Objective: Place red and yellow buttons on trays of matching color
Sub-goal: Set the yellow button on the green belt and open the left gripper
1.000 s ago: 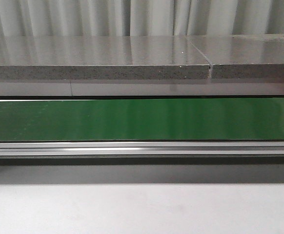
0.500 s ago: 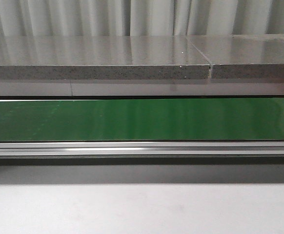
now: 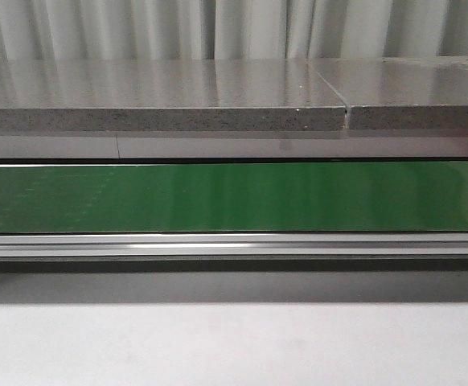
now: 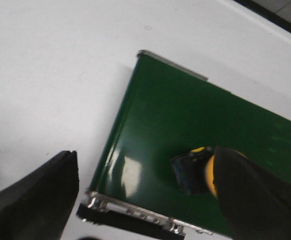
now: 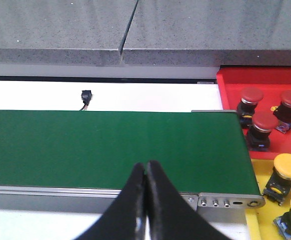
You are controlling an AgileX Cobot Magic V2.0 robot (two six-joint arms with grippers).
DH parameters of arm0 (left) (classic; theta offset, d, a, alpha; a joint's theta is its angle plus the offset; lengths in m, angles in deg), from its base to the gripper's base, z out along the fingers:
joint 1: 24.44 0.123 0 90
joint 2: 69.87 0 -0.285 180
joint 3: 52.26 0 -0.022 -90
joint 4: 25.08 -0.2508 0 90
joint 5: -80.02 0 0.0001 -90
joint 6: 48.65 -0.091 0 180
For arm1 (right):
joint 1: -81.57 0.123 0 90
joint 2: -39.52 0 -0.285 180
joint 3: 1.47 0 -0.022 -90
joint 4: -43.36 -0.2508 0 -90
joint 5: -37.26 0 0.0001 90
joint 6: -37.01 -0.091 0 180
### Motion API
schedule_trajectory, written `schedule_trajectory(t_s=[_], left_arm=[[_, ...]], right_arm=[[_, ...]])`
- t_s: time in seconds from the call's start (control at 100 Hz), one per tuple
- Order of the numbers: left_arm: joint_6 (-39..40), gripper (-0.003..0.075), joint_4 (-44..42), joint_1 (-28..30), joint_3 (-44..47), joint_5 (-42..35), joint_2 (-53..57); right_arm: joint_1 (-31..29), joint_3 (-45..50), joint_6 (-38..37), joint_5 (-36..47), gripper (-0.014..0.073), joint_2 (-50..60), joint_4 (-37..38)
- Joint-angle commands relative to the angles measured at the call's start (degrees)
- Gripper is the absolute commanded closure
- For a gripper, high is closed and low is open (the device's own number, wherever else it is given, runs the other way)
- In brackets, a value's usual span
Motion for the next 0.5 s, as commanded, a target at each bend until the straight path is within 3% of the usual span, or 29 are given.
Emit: schedule_trajectory(t_s=[0.0,0.23,0.49], left_arm=[[0.69,0.0174,1.27,3.11,0.93,-0.58,3.60],[6.57,0.0174,-5.28,10.13,4.04,5.76,5.17],[13.22,0.0174,-15.80,11.41,4.42,10.45,5.17]], right_arm=[[0.09,-1.32,0.33,3.85,0.0660,-0.21,-0.09],[0.09,-1.32,0.33,3.85,0.0660,-0.21,-0.09],[0.09,-1.32,0.33,3.85,0.0660,-0.21,-0.09]])
